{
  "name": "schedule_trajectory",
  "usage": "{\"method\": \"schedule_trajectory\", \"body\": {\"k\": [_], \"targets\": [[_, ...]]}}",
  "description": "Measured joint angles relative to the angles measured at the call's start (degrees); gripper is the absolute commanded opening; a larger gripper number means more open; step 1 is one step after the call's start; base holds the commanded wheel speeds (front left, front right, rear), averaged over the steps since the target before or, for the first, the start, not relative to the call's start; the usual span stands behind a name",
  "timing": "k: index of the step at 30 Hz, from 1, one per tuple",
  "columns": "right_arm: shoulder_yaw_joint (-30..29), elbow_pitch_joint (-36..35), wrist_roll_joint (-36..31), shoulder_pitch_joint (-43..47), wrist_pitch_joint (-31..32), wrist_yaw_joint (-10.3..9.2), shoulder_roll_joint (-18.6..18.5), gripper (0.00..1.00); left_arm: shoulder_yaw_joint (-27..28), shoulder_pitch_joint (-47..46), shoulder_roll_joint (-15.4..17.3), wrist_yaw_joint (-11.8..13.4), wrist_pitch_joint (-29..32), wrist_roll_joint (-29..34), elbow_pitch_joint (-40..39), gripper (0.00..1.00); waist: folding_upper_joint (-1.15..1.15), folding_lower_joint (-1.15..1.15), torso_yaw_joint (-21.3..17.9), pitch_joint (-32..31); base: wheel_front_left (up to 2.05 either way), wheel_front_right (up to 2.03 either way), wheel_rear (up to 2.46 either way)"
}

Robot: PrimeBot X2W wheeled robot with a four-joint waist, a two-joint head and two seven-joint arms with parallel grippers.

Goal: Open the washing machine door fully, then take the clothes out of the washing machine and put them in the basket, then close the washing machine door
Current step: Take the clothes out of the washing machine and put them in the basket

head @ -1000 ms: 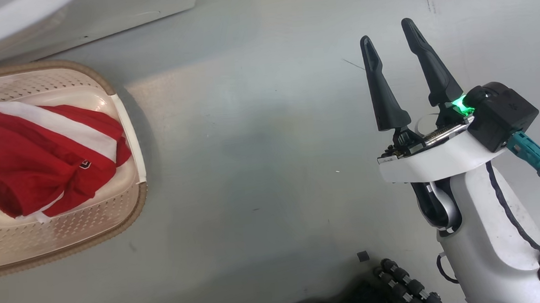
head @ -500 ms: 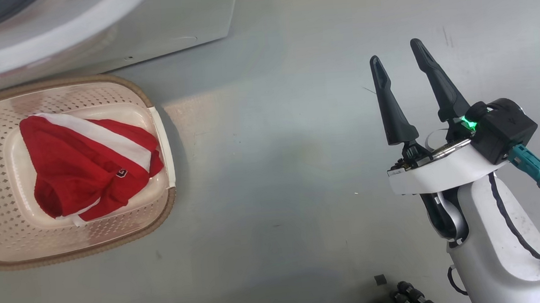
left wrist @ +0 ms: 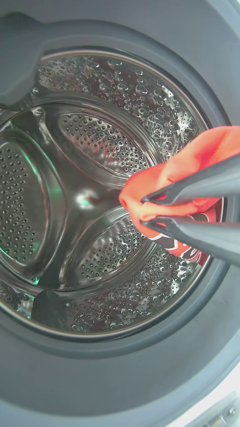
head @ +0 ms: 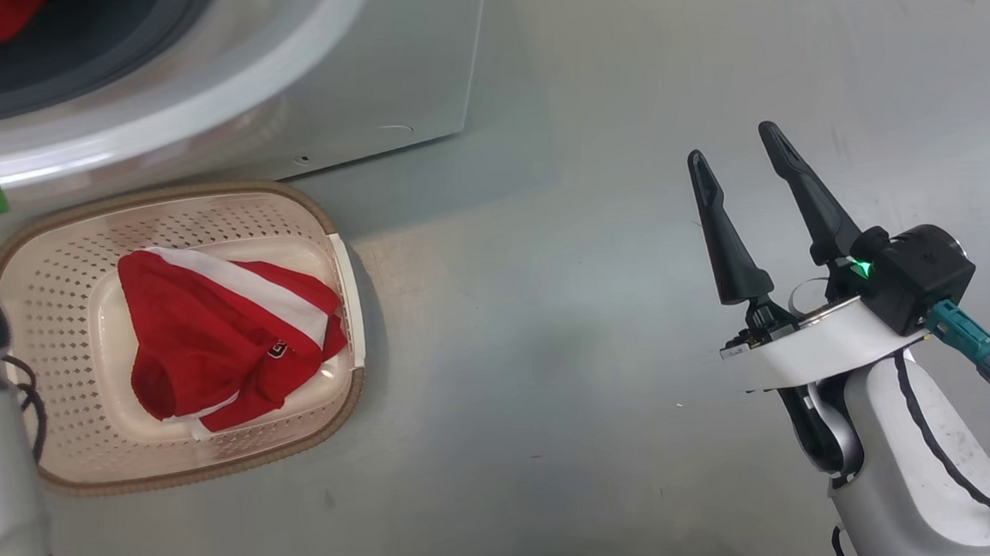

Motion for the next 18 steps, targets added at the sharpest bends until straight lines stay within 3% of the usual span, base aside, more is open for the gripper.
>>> {"method": "schedule_trajectory", "body": {"k": [18], "targets": [[-0.2,1.0,-1.7,3.5,0.0,0.0,0.0,1.0,-3.8,11.7,-5.7,0.0,-4.4,1.0,-6.2,0.0,0.0,0.0,2.9,-8.9,0.0,0.0,0.0]]}}
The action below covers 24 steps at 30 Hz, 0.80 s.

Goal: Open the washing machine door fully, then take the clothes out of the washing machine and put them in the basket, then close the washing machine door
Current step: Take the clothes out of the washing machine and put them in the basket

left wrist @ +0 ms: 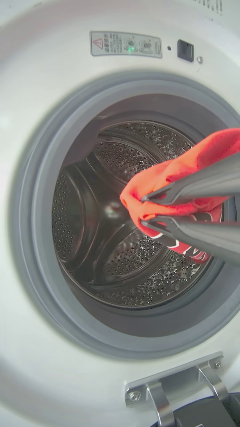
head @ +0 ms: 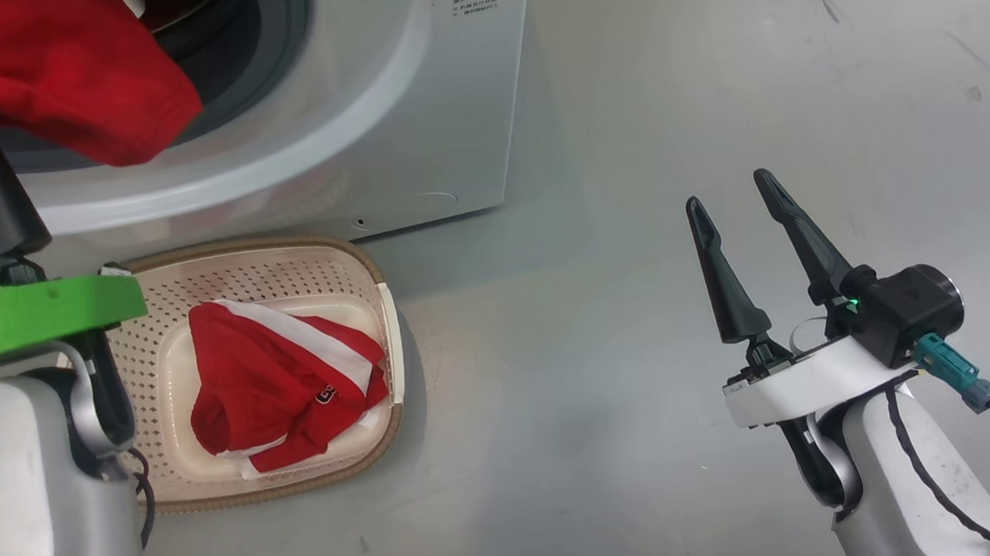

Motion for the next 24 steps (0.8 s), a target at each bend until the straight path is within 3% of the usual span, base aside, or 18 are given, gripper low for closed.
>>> {"method": "schedule_trajectory", "body": {"k": [24], "targets": [[0.1,1.4,-1.4,7.2,0.0,0.0,0.1,1.0,-3.5,13.3,-1.5,0.0,-0.5,0.3,-7.8,0.0,0.0,0.0,3.1,-10.3,0.0,0.0,0.0]]}}
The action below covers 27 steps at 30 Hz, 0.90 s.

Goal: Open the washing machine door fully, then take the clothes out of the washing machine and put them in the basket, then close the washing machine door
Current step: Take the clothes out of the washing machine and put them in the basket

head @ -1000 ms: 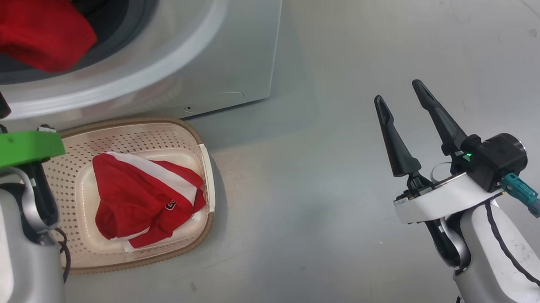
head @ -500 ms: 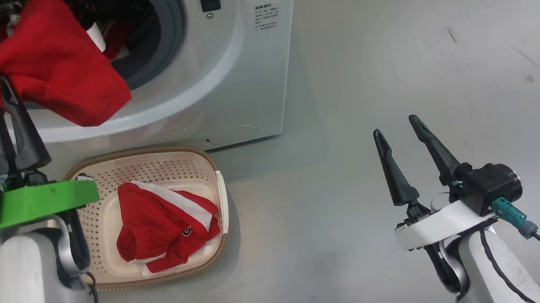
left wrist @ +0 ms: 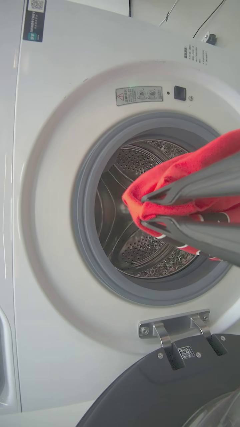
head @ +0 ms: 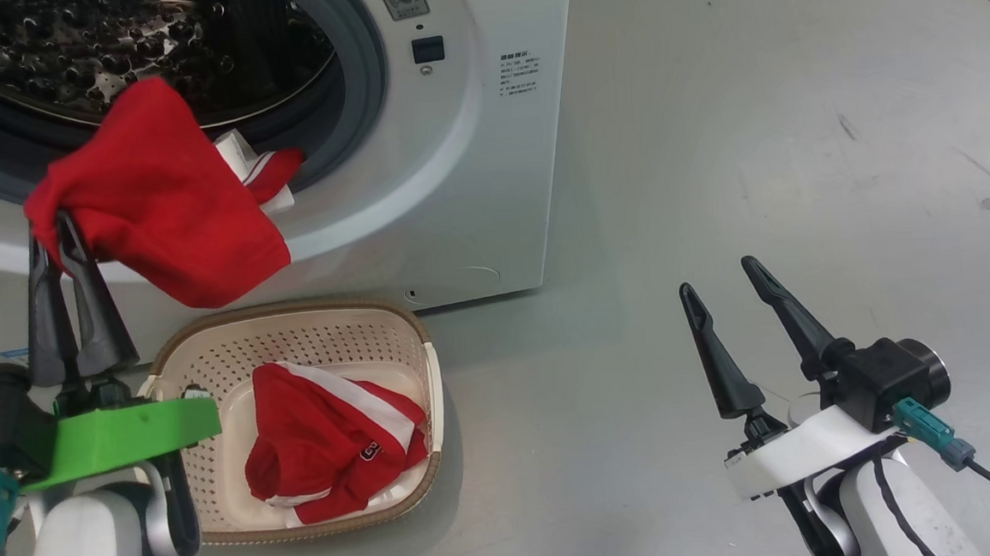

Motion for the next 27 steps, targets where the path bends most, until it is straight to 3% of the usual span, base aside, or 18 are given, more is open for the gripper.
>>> {"method": "schedule_trajectory", "body": {"k": [13,27], "targets": [[1.1,-0.6,-0.7,0.2,0.0,0.0,0.1,1.0,-2.5,7.7,-0.2,0.1,0.0,-2.7,4.1,0.0,0.0,0.0,-0.2,-0.2,0.0,0.0,0.0],[1.8,-2.1,-0.7,0.1,0.0,0.0,0.1,1.0,-4.3,8.2,-0.2,0.2,0.0,-6.3,14.2,0.0,0.0,0.0,-1.5,2.9,0.0,0.0,0.0]]}}
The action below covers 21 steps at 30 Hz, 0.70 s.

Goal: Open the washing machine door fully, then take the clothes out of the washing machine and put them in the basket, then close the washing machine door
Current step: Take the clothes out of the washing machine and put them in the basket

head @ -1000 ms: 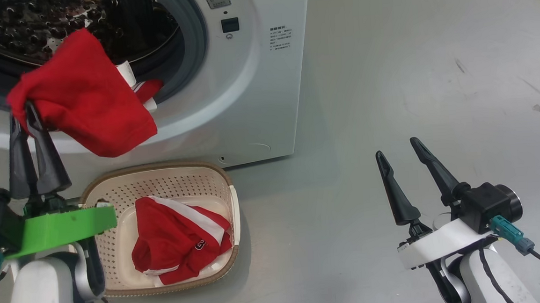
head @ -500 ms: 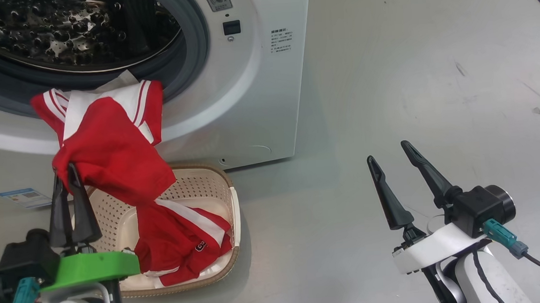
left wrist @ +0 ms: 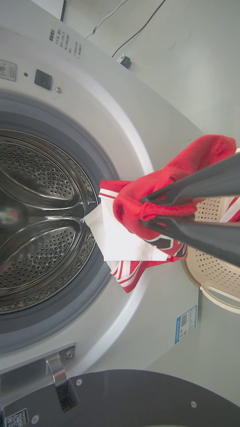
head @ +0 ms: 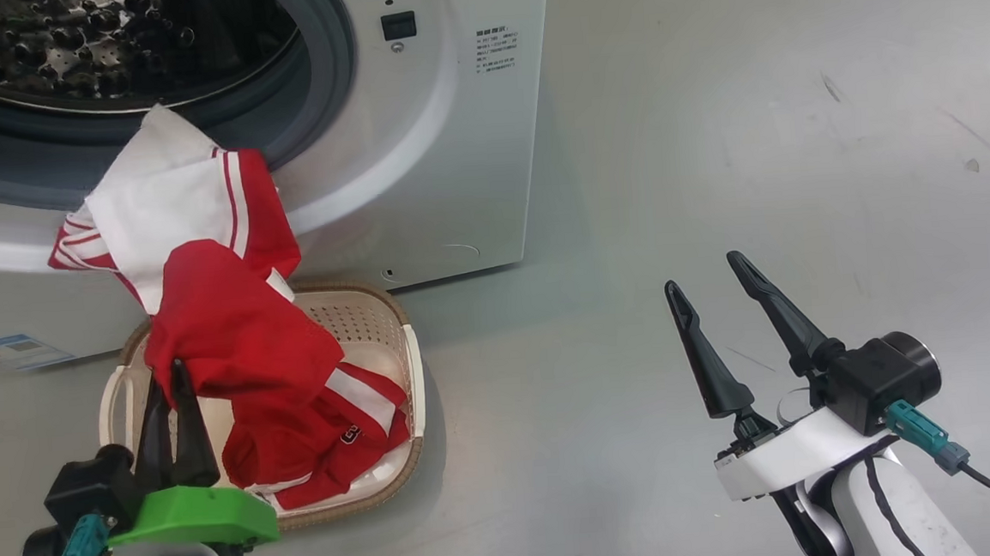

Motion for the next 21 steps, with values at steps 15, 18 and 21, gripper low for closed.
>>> {"method": "schedule_trajectory", "body": {"k": [15,18,21], "targets": [[0.7,-1.7,0.0,-2.6,0.0,0.01,0.0,1.0,-1.1,-8.4,-0.1,0.4,0.0,-1.5,15.1,0.0,0.0,0.0,-2.3,5.7,0.0,0.0,0.0],[1.1,-1.9,0.1,-3.3,0.0,0.01,0.0,1.0,-1.1,-10.8,-0.2,0.4,0.1,-1.0,18.5,0.0,0.0,0.0,-2.9,7.2,0.0,0.0,0.0],[1.3,-2.3,0.2,-4.1,0.0,0.01,0.0,1.0,-1.0,-12.6,-0.2,0.4,0.9,-1.0,21.9,0.0,0.0,0.0,-3.5,8.6,0.0,0.0,0.0]]}}
